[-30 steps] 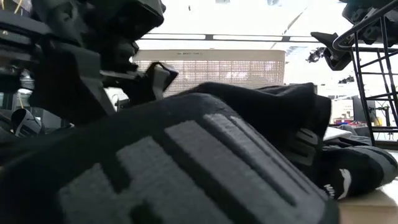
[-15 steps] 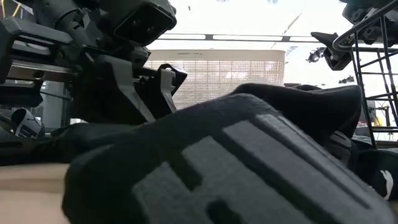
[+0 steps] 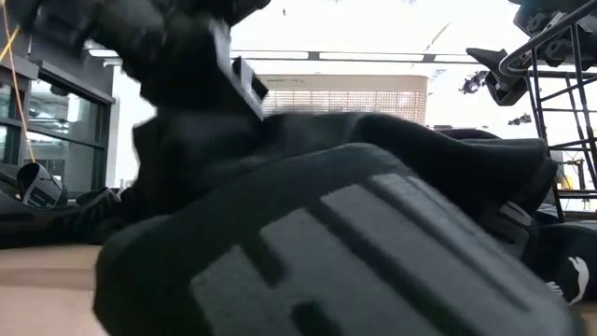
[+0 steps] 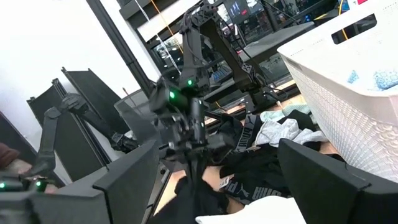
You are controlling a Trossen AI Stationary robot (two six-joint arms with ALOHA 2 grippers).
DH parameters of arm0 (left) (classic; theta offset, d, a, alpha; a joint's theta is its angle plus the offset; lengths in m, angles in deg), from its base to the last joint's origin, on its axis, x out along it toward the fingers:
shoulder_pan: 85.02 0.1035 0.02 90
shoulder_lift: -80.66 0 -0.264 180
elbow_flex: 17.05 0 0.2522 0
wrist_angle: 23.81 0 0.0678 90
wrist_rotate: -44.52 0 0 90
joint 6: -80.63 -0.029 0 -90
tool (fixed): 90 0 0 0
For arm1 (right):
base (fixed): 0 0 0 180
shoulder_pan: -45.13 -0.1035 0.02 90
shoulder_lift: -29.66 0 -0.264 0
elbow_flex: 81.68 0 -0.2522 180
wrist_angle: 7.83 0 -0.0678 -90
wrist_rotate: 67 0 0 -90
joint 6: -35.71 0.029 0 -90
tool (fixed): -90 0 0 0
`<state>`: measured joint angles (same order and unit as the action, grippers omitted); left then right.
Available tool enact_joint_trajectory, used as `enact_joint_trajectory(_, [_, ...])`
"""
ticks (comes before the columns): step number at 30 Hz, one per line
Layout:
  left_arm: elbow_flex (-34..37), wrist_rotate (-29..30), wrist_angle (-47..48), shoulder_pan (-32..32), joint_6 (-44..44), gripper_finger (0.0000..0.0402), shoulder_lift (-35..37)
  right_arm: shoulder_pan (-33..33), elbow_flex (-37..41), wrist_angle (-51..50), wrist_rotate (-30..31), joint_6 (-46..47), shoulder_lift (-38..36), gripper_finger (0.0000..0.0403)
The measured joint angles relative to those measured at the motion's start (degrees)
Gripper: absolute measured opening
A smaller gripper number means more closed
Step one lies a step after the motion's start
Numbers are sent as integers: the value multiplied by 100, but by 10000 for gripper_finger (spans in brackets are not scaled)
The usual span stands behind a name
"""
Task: Pick & Place Cloths
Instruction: Put the bottom black boxer into the wire basket
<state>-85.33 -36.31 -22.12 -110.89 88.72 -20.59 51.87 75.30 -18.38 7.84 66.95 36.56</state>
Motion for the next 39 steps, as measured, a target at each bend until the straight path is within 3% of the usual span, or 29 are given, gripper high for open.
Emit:
enact_joint_trajectory(7, [-2,458,-40,2,679,2,717,0,0,0,0,2,0,320])
enact_joint_trajectory(15, [-97,1494,-141,2,855,1,1501,0,0,6,2,0,2,320])
enact_joint_trajectory(22, [-561,2302,-98,4,394,1,1802,0,0,277,63,116,0,320])
enact_joint_trajectory(25, [-838,2567,-103,31,142,0,1801,0,0,549,54,698,14,320])
enact_joint_trajectory(33, [-1434,2645,-76,428,45,0,1797,0,-2,1003,186,2031,46,320])
enact_joint_trajectory(39, [-1682,2634,-53,857,-79,0,1797,0,0,1162,492,1649,294,320])
